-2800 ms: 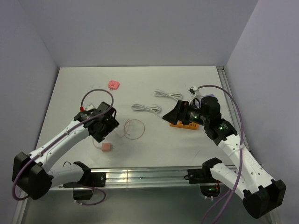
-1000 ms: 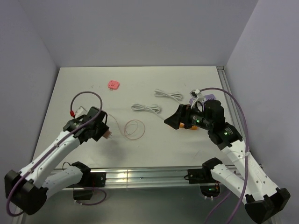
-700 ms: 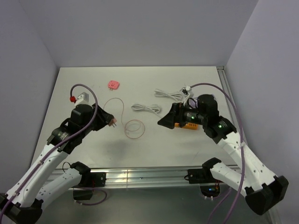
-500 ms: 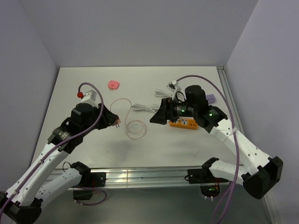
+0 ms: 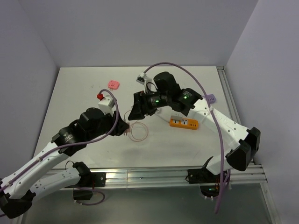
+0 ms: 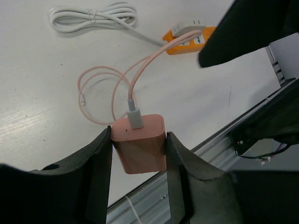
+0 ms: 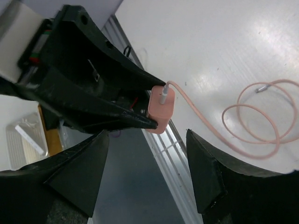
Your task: Insert the plug
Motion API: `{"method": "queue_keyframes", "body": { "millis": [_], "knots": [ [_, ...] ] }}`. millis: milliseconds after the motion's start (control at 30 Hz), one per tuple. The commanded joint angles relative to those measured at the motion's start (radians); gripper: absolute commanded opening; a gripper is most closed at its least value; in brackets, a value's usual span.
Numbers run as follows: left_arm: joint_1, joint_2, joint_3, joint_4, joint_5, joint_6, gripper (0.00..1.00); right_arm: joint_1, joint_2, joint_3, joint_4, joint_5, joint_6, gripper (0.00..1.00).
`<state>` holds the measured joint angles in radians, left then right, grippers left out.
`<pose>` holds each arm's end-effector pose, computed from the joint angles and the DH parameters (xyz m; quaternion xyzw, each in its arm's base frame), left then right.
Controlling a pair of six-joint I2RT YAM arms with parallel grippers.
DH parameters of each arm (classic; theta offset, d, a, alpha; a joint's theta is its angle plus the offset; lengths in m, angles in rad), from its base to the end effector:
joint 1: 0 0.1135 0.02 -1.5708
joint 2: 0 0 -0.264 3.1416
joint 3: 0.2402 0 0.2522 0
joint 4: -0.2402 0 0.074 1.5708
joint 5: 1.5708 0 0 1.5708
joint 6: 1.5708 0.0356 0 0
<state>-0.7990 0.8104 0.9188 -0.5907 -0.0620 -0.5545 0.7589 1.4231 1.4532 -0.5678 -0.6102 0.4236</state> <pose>0.1216 -0.1218 0.3401 0.0884 0.8507 -0.3034 0.4201 0.2129 0.2301 0.3891 -0.2847 0.7930 0.4794 0.2455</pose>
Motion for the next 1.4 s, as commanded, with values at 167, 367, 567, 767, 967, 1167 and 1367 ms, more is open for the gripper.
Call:
{"method": "queue_keyframes", "body": {
  "millis": [167,367,567,767,967,1167,1367],
  "knots": [
    [-0.068,-0.028,0.035,0.066,-0.099,0.1,0.0,0.068,0.077,0.093,-0.132,0.056,-0.016,0.73],
    [-0.097,-0.099,-0.032,0.158,-0.101,0.117,0.0,0.071,0.086,0.078,-0.106,0.03,0.052,0.58],
    [-0.108,-0.083,-0.038,0.158,-0.099,0.142,0.0,0.071,0.094,0.098,-0.087,0.035,0.099,0.58],
    [-0.123,-0.068,-0.04,0.16,-0.124,0.157,0.0,0.077,0.106,0.139,-0.081,0.038,0.133,0.6],
    [-0.128,-0.065,-0.051,0.204,-0.122,0.168,0.0,0.088,0.157,0.197,-0.144,0.09,0.115,0.59],
    [-0.131,-0.06,-0.043,0.206,-0.111,0.182,0.0,0.099,0.191,0.229,-0.198,0.118,0.078,0.59],
    [-0.134,-0.066,-0.044,0.215,-0.11,0.179,0.0,0.108,0.218,0.254,-0.236,0.101,0.049,0.57]
  ]
}}
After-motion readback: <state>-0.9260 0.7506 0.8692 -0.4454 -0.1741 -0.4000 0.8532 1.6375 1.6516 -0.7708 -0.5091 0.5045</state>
